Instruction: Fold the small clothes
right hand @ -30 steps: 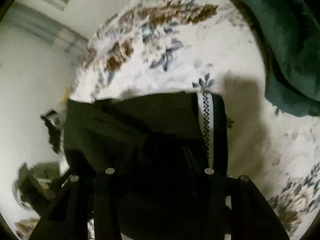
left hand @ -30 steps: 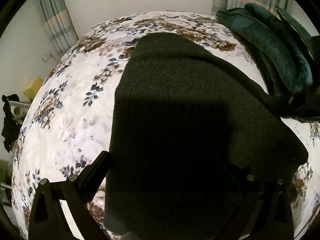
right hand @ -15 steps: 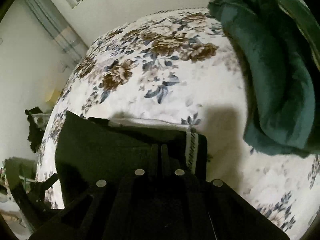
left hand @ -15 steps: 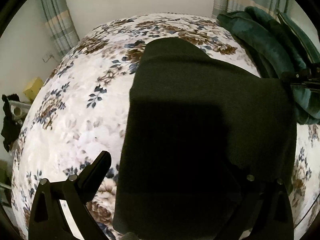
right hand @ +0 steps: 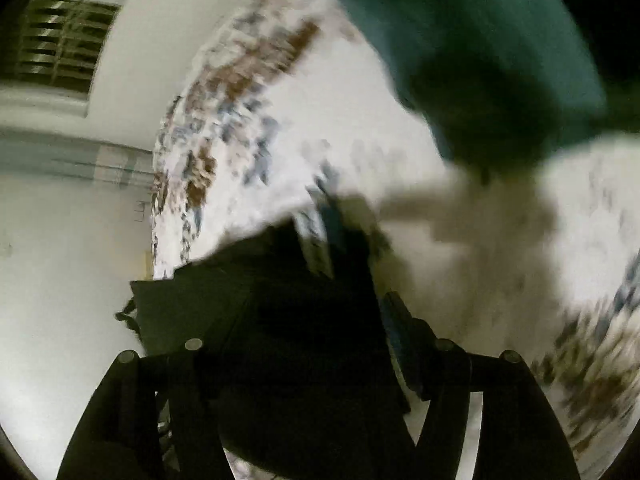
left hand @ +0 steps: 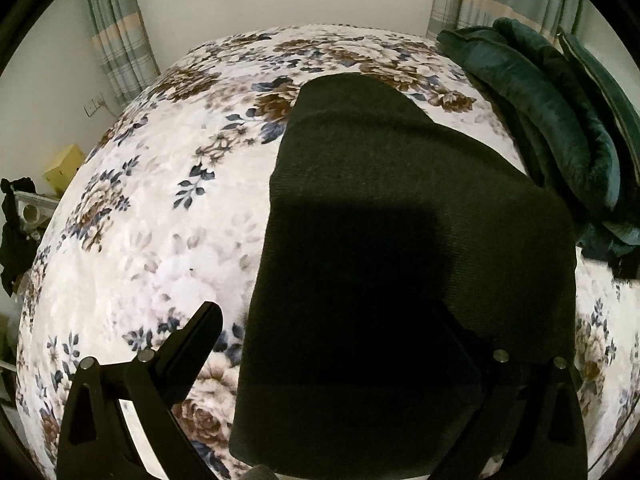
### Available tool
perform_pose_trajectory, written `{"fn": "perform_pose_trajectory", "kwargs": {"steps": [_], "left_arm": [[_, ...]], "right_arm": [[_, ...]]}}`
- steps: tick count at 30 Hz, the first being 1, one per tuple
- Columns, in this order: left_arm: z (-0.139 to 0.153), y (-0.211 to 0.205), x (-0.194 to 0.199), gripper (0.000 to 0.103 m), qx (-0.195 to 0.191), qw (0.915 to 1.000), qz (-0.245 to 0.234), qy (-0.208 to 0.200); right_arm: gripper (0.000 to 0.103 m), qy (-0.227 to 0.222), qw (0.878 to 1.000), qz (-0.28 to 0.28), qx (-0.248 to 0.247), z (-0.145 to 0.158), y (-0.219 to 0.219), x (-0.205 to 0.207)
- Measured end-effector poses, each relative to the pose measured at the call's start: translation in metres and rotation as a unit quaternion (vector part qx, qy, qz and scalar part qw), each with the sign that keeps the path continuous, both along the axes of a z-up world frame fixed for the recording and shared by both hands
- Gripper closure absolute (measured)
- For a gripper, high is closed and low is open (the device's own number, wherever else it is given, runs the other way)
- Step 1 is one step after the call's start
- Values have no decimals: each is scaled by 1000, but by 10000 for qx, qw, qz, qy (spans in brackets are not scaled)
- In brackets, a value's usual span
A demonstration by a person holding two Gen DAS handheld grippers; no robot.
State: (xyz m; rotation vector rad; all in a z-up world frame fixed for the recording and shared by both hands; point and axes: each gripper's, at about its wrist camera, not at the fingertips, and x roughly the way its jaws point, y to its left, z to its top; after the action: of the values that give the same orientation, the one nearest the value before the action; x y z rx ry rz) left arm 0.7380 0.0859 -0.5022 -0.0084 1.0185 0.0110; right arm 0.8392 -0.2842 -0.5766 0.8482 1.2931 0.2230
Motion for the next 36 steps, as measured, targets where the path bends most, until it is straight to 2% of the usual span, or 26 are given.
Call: {"fn": "perform_pose_trajectory", "kwargs": {"steps": [3,5,6,7,8,12,14,18,19,20,21,22,24,27,28,32,36], "left_arm": [[0,0,0,0,1,10000,12,1],[1,-1,0,0,5,10000,5,-7],[0,0,0,0,14,10000,0,-9],[0,0,0,0,26,10000,-9,-8],[-1,0,2,0,39,10000,-8,-7],[0,2,4,0,1,10000,44,-34],[1,6,5,0,-102,9999,121,-63],[4,15,8,0,-263,9991,327,-64],[6,16,7,0,-269,9989,367,-69],[7,17,6,0,-258,9989,371,-78],[9,18,6,0,-233,9990,367,-83],[12,19,3,0,-190,9991,358,-91],[20,19,-1,0,-83,9994,322,-104],[38,18,-15,0,8,9995,307,-116],[44,17,-21,0,-5,9995,284,-108],[78,6,-53,0,141,9998,158,-73],[126,-10,-98,0,144,9997,-78,-159]], "right_arm": [[36,317,9980,7,540,-26,6,0],[38,28,9963,102,848,-27,16,1],[63,-142,9968,151,774,-23,23,2],[88,-355,9979,291,463,-12,31,3],[98,-530,9982,261,115,-2,35,1],[99,-1216,9909,-131,-560,43,37,2],[99,-1329,9875,-173,-834,54,39,8],[98,-686,9850,239,-1568,35,54,30],[96,-551,9831,315,-1716,32,55,28],[90,-429,9804,374,-1888,30,58,27],[69,-415,9768,398,-2063,33,59,19],[37,-453,9725,450,-2240,39,63,13],[2,-557,9609,619,-2640,52,72,-1],[0,-747,9312,750,-3488,81,88,-45],[0,-750,9268,746,-3604,87,91,-59],[0,-684,9227,537,-3756,124,104,-133],[0,-830,9200,310,-3817,176,117,-202]]}}
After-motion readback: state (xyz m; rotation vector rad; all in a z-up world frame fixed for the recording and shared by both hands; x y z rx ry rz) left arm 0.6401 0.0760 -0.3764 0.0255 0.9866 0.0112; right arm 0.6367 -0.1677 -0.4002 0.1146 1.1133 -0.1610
